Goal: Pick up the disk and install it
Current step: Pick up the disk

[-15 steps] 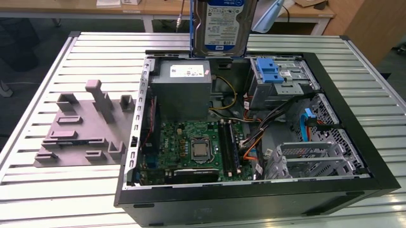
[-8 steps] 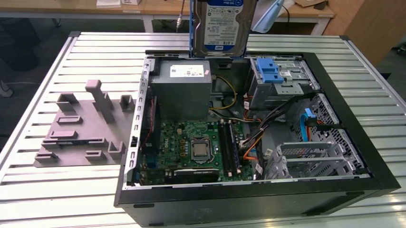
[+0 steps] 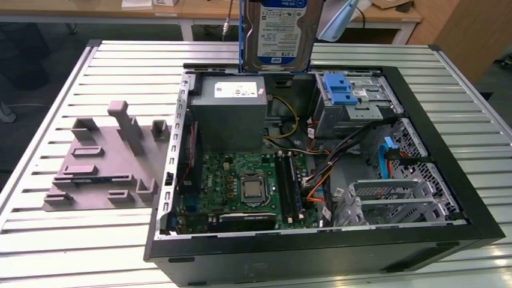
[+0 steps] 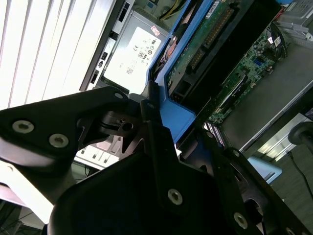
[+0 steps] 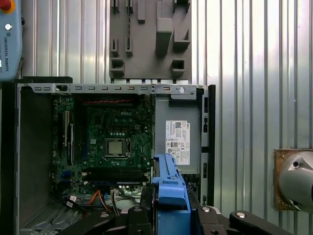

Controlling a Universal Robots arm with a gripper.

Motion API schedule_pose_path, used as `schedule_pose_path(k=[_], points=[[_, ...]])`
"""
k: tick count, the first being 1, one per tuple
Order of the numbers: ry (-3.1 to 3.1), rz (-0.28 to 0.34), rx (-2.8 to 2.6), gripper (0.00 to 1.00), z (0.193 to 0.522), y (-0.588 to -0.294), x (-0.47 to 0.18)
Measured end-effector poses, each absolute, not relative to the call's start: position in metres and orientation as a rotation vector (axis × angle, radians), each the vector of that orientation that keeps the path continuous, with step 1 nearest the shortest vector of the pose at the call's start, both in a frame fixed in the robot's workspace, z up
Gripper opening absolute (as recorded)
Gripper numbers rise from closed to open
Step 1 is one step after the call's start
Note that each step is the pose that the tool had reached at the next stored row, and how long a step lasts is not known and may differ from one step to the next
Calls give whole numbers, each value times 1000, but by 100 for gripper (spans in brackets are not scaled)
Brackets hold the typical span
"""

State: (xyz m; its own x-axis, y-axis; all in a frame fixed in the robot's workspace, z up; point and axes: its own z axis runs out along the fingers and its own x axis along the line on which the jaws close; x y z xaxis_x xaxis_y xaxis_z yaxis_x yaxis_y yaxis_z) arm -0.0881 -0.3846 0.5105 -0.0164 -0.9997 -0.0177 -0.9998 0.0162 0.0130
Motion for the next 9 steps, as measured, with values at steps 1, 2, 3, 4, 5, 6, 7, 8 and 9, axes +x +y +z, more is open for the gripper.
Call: schedule_pose_path(k=[1,2,3,4,5,6,7,8,9], points=[[2237,34,-2201,36,510,-385,-90],[2237,34,-2201,36,510,-385,-92],[2237,34,-2201,36,510,-385,-92],[2237,34,-2201,36,510,-385,-92],[2237,34,-2201,36,510,-385,-93],[2237,34,-2201,36,510,-385,-93],[2237,34,-2201,36,510,-385,-93],[2237,34,-2201,36,510,-385,-94],[2237,34,-2201,36,510,-385,-94]])
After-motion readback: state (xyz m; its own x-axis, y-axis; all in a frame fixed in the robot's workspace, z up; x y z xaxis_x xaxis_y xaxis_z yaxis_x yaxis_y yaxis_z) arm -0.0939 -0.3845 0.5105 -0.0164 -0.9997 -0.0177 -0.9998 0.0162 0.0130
